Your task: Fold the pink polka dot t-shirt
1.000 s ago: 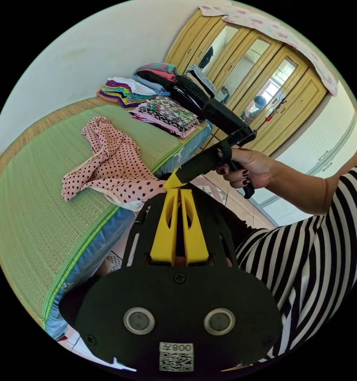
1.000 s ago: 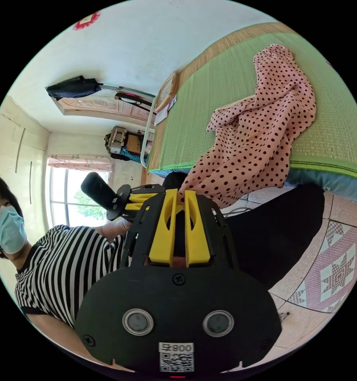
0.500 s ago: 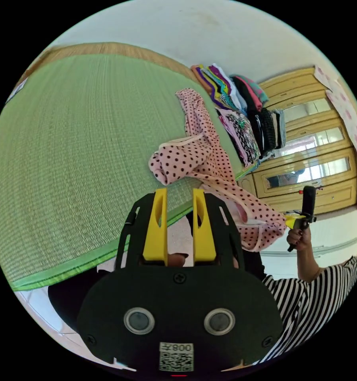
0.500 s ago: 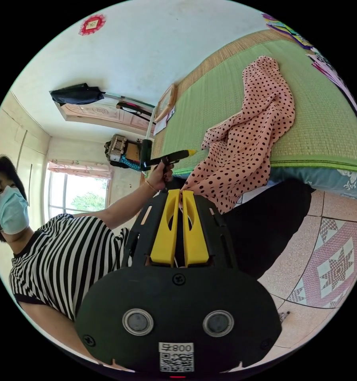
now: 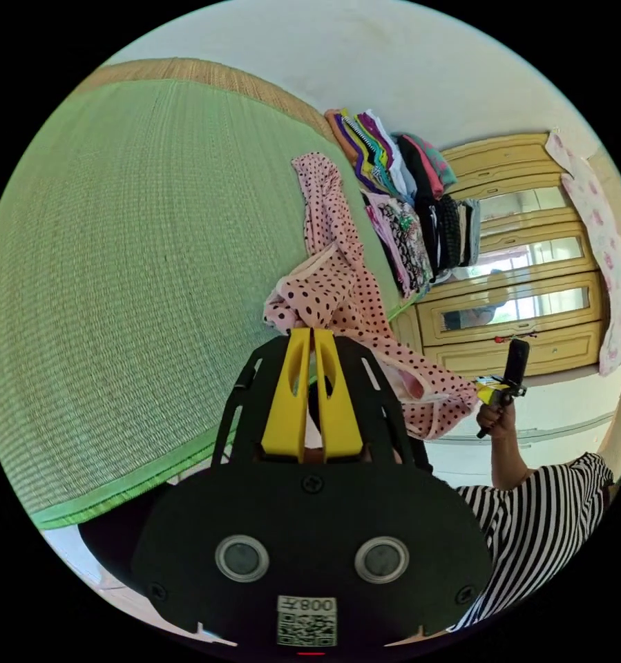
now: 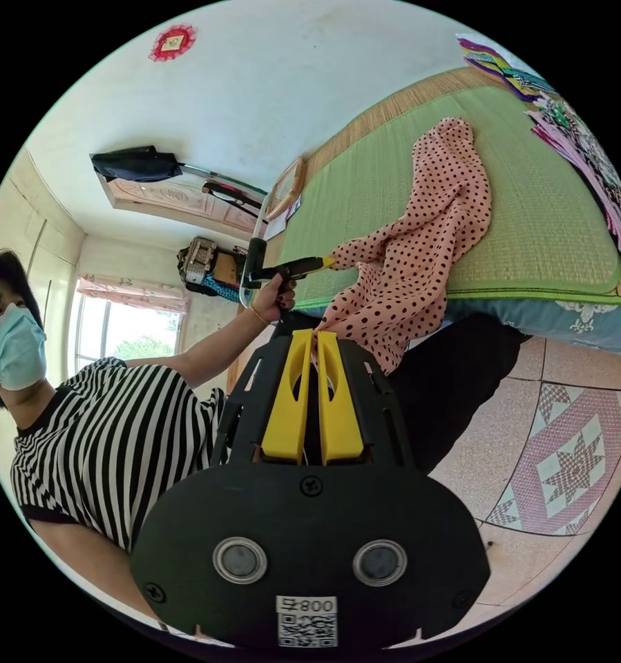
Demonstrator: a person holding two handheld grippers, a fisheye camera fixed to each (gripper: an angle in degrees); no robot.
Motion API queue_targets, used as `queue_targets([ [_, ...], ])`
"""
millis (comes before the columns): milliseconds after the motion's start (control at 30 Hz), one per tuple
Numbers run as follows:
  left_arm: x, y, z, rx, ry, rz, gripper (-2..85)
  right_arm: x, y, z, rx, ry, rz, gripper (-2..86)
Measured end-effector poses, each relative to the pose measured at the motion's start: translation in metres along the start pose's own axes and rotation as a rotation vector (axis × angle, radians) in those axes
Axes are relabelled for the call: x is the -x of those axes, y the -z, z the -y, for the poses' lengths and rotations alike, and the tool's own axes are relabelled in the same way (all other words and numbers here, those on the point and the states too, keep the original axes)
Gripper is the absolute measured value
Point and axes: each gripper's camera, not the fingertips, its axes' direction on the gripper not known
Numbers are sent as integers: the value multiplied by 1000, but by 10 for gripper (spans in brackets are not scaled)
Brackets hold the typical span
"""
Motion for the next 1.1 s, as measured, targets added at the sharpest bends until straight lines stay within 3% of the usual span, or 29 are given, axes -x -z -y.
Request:
queue_targets([
  [400, -125, 202, -99, -440, -154, -257, 6, 115, 72, -46, -282, 147, -175, 8],
  [1100, -411, 436, -282, -962, -746, -209, 5, 386, 163, -137, -801, 738, -254, 8],
])
